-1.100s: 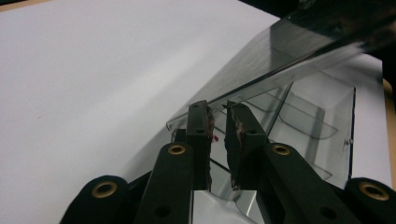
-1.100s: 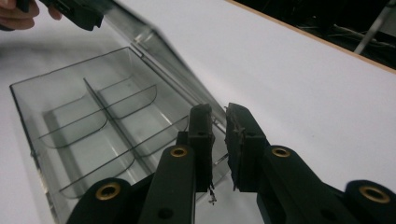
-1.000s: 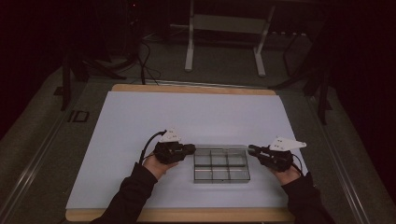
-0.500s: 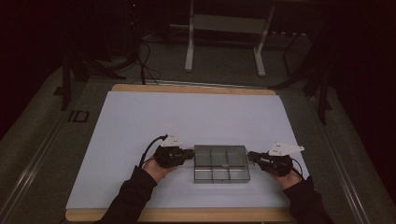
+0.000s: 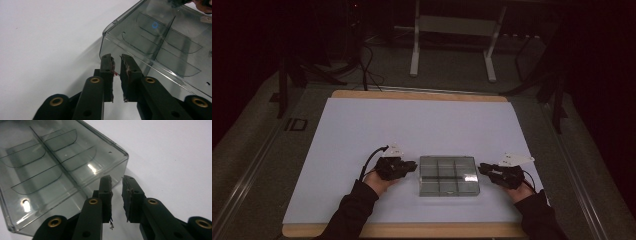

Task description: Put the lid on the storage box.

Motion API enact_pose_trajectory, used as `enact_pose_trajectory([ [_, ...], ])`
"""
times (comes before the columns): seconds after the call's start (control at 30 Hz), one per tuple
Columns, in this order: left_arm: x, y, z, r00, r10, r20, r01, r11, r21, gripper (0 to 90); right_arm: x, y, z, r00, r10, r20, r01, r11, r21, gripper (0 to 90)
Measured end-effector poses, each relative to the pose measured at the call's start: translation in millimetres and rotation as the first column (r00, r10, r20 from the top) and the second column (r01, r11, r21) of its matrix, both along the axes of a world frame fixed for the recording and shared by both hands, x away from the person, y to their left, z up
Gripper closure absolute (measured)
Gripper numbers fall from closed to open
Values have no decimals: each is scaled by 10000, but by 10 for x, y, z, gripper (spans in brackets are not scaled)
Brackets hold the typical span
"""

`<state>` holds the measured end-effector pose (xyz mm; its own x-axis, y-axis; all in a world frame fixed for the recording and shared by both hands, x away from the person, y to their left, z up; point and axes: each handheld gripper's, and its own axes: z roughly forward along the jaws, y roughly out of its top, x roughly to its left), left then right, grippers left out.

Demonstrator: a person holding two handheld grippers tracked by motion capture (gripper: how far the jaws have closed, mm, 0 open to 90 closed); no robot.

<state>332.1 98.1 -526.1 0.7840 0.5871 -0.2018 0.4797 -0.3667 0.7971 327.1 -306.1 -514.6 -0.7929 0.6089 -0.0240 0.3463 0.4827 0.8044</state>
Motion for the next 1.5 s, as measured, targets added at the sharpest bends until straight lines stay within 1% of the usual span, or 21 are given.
enact_pose_trajectory([
  [0.03,7,10,0,10000,16,-48,-17,9999,-104,787,8,-17,5,10000,-89,-13,89,9999,119,753],
  [0.1,12,11,2,10000,65,-38,-65,10000,-57,775,14,-25,9,9999,-114,-38,114,9998,167,736],
  [0.13,16,13,3,10000,76,-63,-76,10000,-43,742,17,-26,14,9998,-184,-18,185,9997,187,699],
  [0.2,21,13,9,9997,236,-48,-236,9997,60,622,26,-28,20,9994,-344,-1,344,9991,252,604],
  [0.23,25,14,12,9996,254,-76,-253,9996,97,622,26,-28,20,9994,-344,-1,344,9991,252,604],
  [0.27,28,15,15,9995,273,-129,-271,9995,130,590,29,-26,18,9991,-434,23,434,9987,257,557],
  [0.3,32,16,17,9994,323,-144,-321,9993,168,514,38,-25,12,9985,-553,49,552,9982,221,497],
  [0.33,35,19,19,9992,372,-156,-369,9991,224,514,38,-25,12,9985,-553,49,552,9982,221,497],
  [0.37,42,25,21,9989,421,-188,-414,9986,318,504,40,-23,9,9981,-612,70,611,9979,213,452],
  [0.4,45,29,22,9985,518,-151,-512,9979,387,440,41,-22,1,9972,-727,150,726,9973,111,400],
  [0.6,62,70,24,9951,970,-199,-962,9947,365,295,36,-34,-4,9929,-1122,391,1119,9937,105,289],
  [0.63,65,78,20,9959,875,-250,-865,9955,387,170,34,-42,3,9905,-1281,491,1277,9917,117,262],
  [0.73,90,87,0,9951,785,-601,-745,9950,665,120,35,-39,8,9885,-1422,513,1425,9898,-30,221],
  [0.8,93,89,-19,9954,579,-757,-521,9957,766,29,34,-49,12,9898,-1340,472,1341,9910,28,191],
  [0.83,90,89,-23,9953,597,-765,-538,9956,773,29,32,-49,11,9901,-1320,474,1320,9912,28,186],
  [0.9,76,92,-17,9960,800,-409,-760,9928,925,28,30,-51,5,9913,-1240,447,1238,9923,73,164],
  [0.97,78,102,-10,9957,882,-275,-852,9917,961,28,33,-56,-3,9894,-1370,487,1369,9906,50,164],
  [1.1,62,110,-18,9965,831,-80,-820,9925,912,28,29,-75,-7,9863,-1555,546,1545,9878,212,155],
  [1.23,27,109,-31,9983,575,122,-584,9944,884,31,27,-105,-20,9855,-1618,514,1609,9867,215,154],
  [1.3,7,108,-29,9972,693,297,-719,9926,980,30,19,-113,-26,9848,-1640,572,1636,9865,121,155],
  [1.5,-36,134,-30,9961,807,355,-841,9910,1046,30,-3,-139,-48,9808,-1810,727,1826,9831,-157,157],
])
